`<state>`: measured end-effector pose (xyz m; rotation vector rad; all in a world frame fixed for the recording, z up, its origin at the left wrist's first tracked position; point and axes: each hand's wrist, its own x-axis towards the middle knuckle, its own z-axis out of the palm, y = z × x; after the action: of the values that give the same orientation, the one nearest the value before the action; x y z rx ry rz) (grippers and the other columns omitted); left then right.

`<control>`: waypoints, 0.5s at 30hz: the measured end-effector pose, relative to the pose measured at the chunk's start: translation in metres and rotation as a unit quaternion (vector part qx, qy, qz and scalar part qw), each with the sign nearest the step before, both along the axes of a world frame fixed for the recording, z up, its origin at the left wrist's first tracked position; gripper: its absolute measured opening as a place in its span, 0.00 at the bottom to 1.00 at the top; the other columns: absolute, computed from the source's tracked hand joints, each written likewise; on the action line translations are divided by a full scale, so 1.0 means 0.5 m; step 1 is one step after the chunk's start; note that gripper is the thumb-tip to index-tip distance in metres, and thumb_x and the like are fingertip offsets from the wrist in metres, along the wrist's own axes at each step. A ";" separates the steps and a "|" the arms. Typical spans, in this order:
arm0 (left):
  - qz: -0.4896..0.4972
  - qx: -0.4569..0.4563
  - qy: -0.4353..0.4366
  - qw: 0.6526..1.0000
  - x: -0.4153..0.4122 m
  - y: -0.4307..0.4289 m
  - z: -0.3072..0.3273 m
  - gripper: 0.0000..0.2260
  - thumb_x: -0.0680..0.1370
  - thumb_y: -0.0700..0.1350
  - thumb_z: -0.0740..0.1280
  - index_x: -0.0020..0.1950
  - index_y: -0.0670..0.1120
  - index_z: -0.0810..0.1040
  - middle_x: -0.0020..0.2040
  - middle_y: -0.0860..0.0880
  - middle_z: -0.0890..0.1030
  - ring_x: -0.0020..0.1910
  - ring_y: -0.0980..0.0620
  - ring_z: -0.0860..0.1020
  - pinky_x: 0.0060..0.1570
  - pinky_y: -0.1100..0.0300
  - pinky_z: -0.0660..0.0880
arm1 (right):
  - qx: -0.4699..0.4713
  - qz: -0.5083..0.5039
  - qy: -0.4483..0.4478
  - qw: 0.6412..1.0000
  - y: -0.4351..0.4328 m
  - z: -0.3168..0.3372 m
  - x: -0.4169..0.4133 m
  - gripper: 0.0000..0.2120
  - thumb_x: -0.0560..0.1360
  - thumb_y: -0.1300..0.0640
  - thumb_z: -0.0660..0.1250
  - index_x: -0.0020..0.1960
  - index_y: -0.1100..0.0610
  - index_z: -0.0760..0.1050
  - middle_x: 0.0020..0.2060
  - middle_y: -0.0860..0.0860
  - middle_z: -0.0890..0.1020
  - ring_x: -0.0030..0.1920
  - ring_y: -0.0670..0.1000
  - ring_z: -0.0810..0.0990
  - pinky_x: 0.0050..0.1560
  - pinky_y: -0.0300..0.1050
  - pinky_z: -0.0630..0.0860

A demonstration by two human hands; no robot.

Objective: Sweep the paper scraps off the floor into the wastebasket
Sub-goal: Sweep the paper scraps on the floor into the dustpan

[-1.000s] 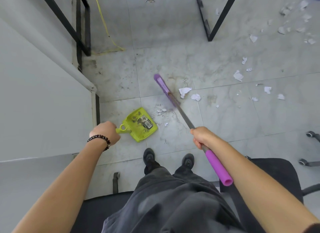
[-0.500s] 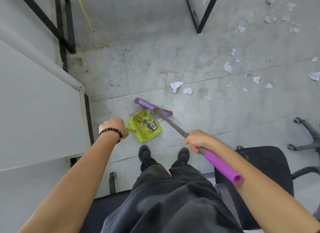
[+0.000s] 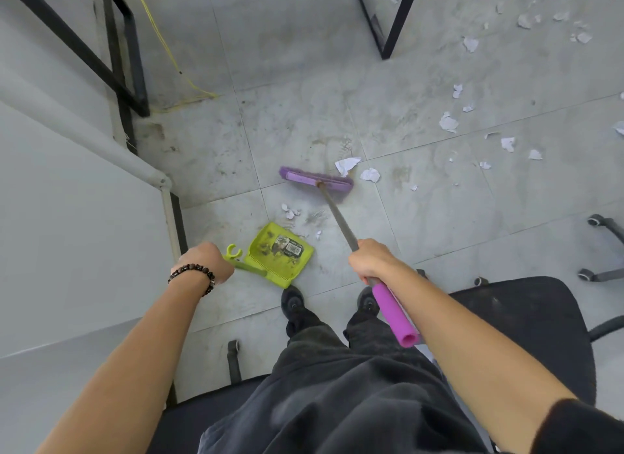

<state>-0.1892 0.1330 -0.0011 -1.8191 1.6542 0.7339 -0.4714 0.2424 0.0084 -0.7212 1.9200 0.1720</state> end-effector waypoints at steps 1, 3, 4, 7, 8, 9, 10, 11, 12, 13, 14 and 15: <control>0.008 0.001 0.003 1.000 -0.001 0.002 -0.001 0.06 0.71 0.44 0.67 0.37 0.43 0.74 0.36 0.45 0.78 0.36 0.46 0.79 0.33 0.60 0.72 | 0.014 0.012 0.006 1.000 0.008 -0.006 0.013 0.17 0.69 0.66 0.60 0.57 0.64 0.74 0.32 0.57 0.80 0.25 0.54 0.78 0.23 0.38 0.69; 0.021 -0.002 0.006 1.000 -0.003 0.004 -0.003 0.06 0.71 0.43 0.66 0.37 0.43 0.73 0.36 0.45 0.78 0.36 0.45 0.79 0.34 0.60 0.73 | 0.042 0.036 0.006 0.998 0.026 -0.010 0.036 0.15 0.71 0.65 0.60 0.57 0.63 0.73 0.32 0.57 0.79 0.28 0.54 0.79 0.24 0.39 0.69; 0.027 -0.004 0.005 1.000 -0.004 0.006 -0.003 0.05 0.71 0.42 0.66 0.37 0.43 0.73 0.36 0.45 0.78 0.35 0.46 0.78 0.34 0.60 0.72 | 0.059 0.052 -0.002 0.997 0.034 -0.008 0.046 0.13 0.71 0.65 0.60 0.54 0.63 0.73 0.31 0.56 0.79 0.31 0.55 0.80 0.25 0.39 0.70; 0.025 -0.011 -0.006 1.000 -0.002 0.010 -0.001 0.04 0.71 0.41 0.65 0.37 0.42 0.74 0.34 0.45 0.78 0.33 0.46 0.77 0.34 0.61 0.71 | 0.097 0.086 -0.037 0.991 0.053 0.013 0.048 0.10 0.67 0.66 0.61 0.47 0.63 0.75 0.31 0.56 0.80 0.31 0.56 0.79 0.27 0.40 0.70; 0.024 -0.012 -0.008 1.000 -0.001 0.010 0.001 0.04 0.71 0.41 0.64 0.37 0.42 0.74 0.34 0.45 0.78 0.33 0.46 0.77 0.34 0.61 0.72 | 0.098 0.079 -0.051 0.991 0.057 0.021 0.036 0.12 0.67 0.67 0.61 0.49 0.65 0.77 0.31 0.56 0.80 0.30 0.55 0.77 0.26 0.41 0.70; 0.022 -0.012 -0.008 1.000 0.000 0.009 0.001 0.04 0.72 0.40 0.64 0.37 0.42 0.74 0.34 0.45 0.77 0.33 0.46 0.77 0.34 0.60 0.72 | 0.094 0.063 -0.075 0.991 0.059 0.030 0.019 0.15 0.68 0.68 0.61 0.54 0.66 0.77 0.31 0.56 0.78 0.28 0.53 0.75 0.25 0.40 0.69; 0.019 -0.012 -0.009 1.000 0.000 0.008 0.003 0.04 0.72 0.40 0.63 0.37 0.42 0.74 0.34 0.45 0.77 0.34 0.46 0.77 0.35 0.60 0.72 | 0.089 0.029 -0.108 0.990 0.057 0.040 0.000 0.18 0.70 0.69 0.62 0.59 0.65 0.76 0.29 0.54 0.75 0.25 0.51 0.72 0.22 0.40 0.68; 0.013 -0.012 -0.010 1.000 0.000 0.007 0.003 0.04 0.72 0.40 0.63 0.37 0.42 0.74 0.35 0.45 0.78 0.34 0.46 0.77 0.35 0.60 0.72 | 0.089 -0.024 -0.143 0.985 0.052 0.049 -0.022 0.20 0.73 0.70 0.62 0.64 0.63 0.74 0.27 0.52 0.72 0.23 0.48 0.70 0.20 0.38 0.66; 0.006 -0.013 -0.011 1.000 0.000 0.006 0.005 0.04 0.72 0.40 0.63 0.37 0.42 0.74 0.35 0.45 0.78 0.34 0.46 0.77 0.36 0.60 0.73 | 0.096 -0.090 -0.174 0.976 0.047 0.059 -0.044 0.22 0.75 0.69 0.62 0.68 0.59 0.71 0.26 0.50 0.70 0.21 0.45 0.67 0.18 0.35 0.65; -0.001 -0.014 -0.011 1.000 0.001 0.005 0.006 0.04 0.72 0.41 0.63 0.38 0.43 0.74 0.36 0.45 0.78 0.35 0.46 0.78 0.37 0.60 0.74 | 0.103 -0.155 -0.204 0.961 0.042 0.068 -0.061 0.23 0.76 0.67 0.61 0.70 0.56 0.67 0.25 0.49 0.68 0.19 0.43 0.65 0.17 0.33 0.64; -0.005 -0.015 -0.011 1.000 0.001 0.003 0.008 0.04 0.72 0.41 0.63 0.38 0.43 0.75 0.36 0.45 0.79 0.35 0.46 0.78 0.37 0.60 0.74 | 0.106 -0.207 -0.228 0.946 0.038 0.073 -0.074 0.23 0.78 0.66 0.60 0.71 0.56 0.65 0.24 0.48 0.67 0.18 0.41 0.64 0.15 0.31 0.63; -0.008 -0.015 -0.010 1.000 0.002 0.000 0.008 0.03 0.71 0.41 0.64 0.38 0.43 0.75 0.36 0.45 0.79 0.36 0.46 0.79 0.37 0.60 0.75 | 0.103 -0.246 -0.245 0.932 0.034 0.076 -0.083 0.23 0.78 0.64 0.60 0.72 0.55 0.63 0.23 0.47 0.66 0.17 0.40 0.63 0.15 0.31 0.63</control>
<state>-0.1881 0.1330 0.0029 -1.8258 1.6722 0.6859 -0.5127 0.2596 0.0465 -0.1049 1.5125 -0.1133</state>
